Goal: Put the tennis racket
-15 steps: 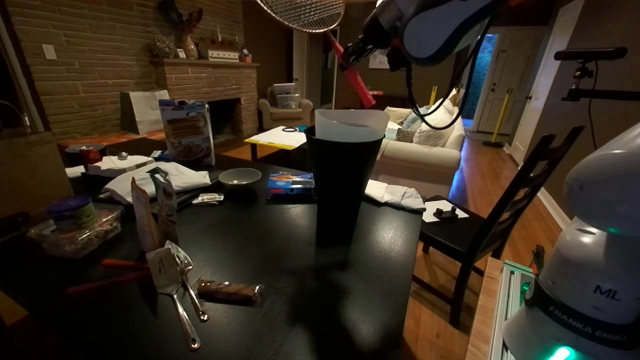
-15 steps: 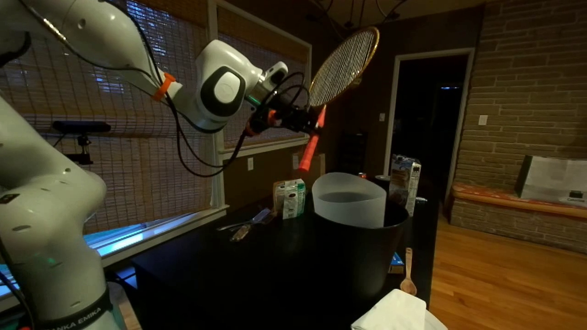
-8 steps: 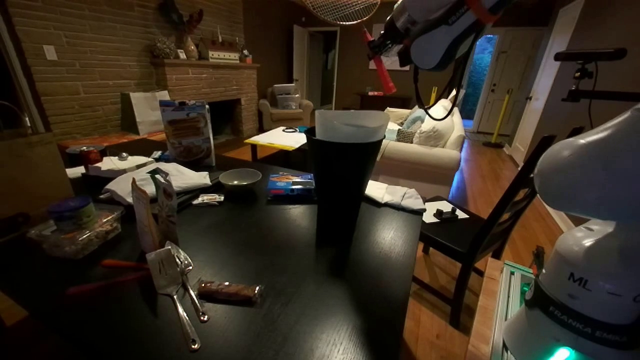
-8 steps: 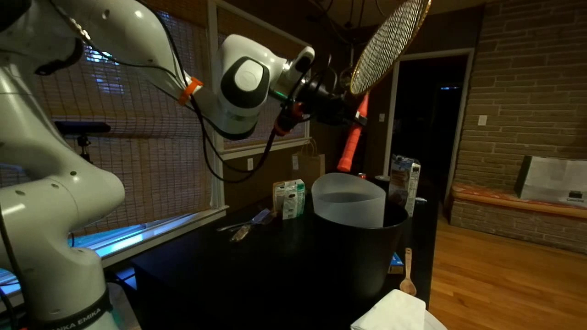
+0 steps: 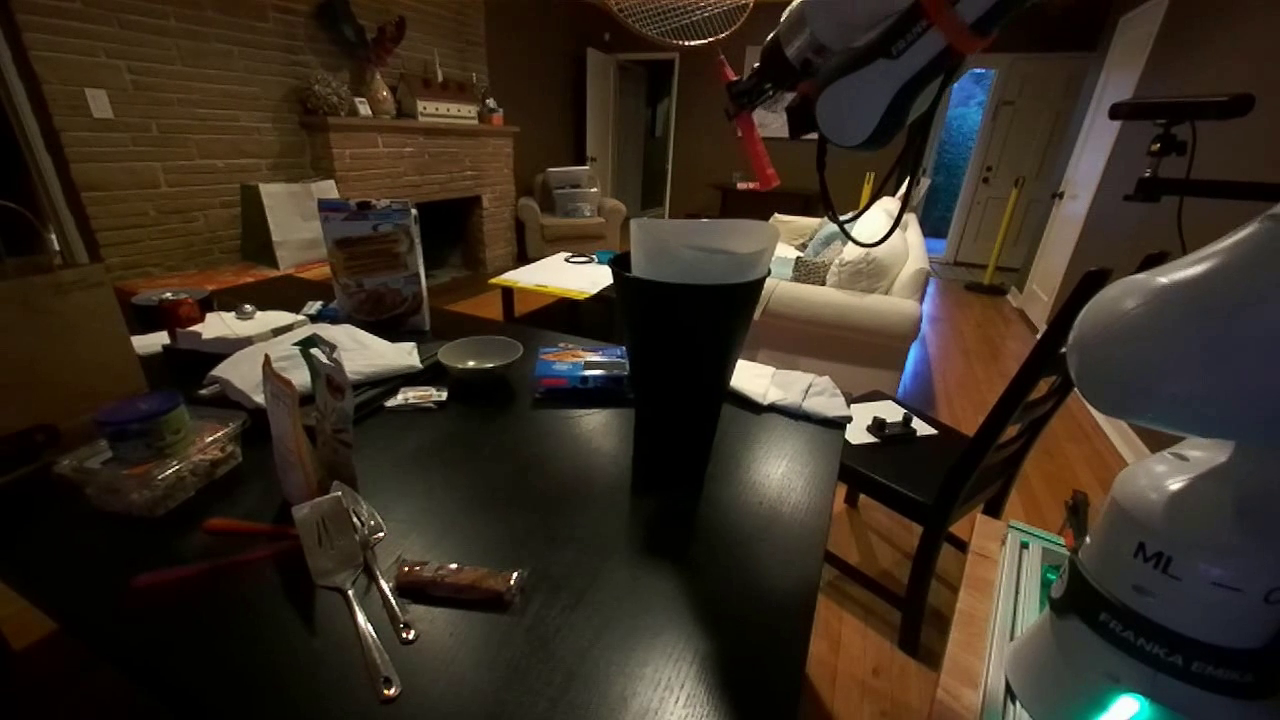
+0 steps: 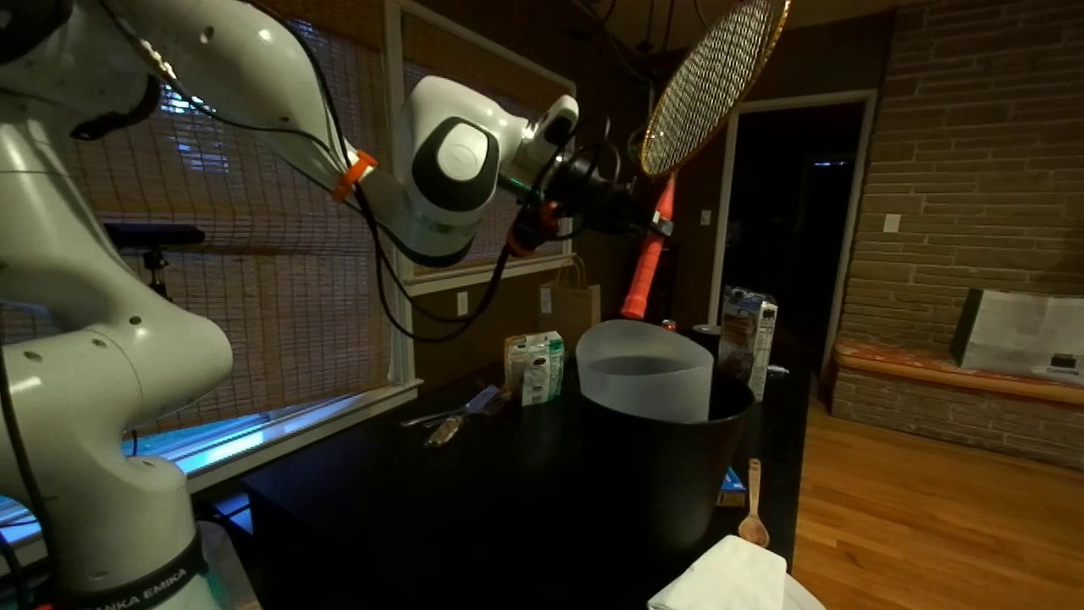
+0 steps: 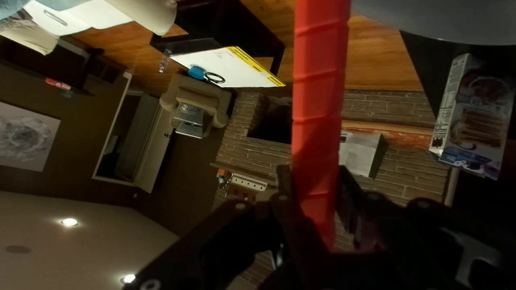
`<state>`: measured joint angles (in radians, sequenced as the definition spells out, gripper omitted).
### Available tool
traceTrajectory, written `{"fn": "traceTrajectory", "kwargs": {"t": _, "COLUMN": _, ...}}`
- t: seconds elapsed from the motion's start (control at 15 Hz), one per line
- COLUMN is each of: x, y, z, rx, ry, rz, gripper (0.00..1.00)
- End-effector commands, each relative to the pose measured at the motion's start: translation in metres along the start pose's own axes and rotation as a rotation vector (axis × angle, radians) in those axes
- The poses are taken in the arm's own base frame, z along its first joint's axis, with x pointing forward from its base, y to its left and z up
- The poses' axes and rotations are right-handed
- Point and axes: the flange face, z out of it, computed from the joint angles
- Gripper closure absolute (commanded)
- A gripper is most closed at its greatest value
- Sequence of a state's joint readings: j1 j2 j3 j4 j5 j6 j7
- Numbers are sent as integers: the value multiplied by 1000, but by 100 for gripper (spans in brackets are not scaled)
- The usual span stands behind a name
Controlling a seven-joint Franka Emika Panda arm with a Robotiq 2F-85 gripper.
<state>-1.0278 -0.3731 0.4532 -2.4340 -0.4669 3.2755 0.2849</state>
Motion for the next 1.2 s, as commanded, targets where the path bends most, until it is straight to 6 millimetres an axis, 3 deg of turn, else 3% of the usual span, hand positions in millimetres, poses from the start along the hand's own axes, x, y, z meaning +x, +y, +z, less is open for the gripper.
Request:
{"fn": "traceTrajectory", "kwargs": {"t": 0.0, "x": -18, "y": -10, "z": 16, "rx": 24, "ry": 64, "rz": 79, "gripper": 93}}
{"fn": "traceTrajectory", "kwargs": {"t": 0.27, "x": -42, "y": -39, "z": 41, "rx": 54, "ry": 60, "rz": 133, "gripper": 93}}
{"fn": "traceTrajectory", "kwargs": {"t": 0.47, "x": -54, "y": -74, "z": 58, "rx": 100, "ry": 26, "rz": 146, "gripper": 93}}
{"fn": "traceTrajectory", "kwargs": {"t": 0.73, "x": -90, "y": -111, "z": 73, "rx": 86, "ry": -60, "rz": 166, "gripper": 93}}
{"fn": "traceTrajectory", "kwargs": {"t": 0.93, "x": -104, "y": -110, "z": 85, "rx": 36, "ry": -80, "rz": 215, "gripper": 93}}
{"fn": "traceTrajectory", "kwargs": {"t": 1.13, "x": -105, "y": -93, "z": 91, "rx": -22, "ry": -60, "rz": 268, "gripper": 93}}
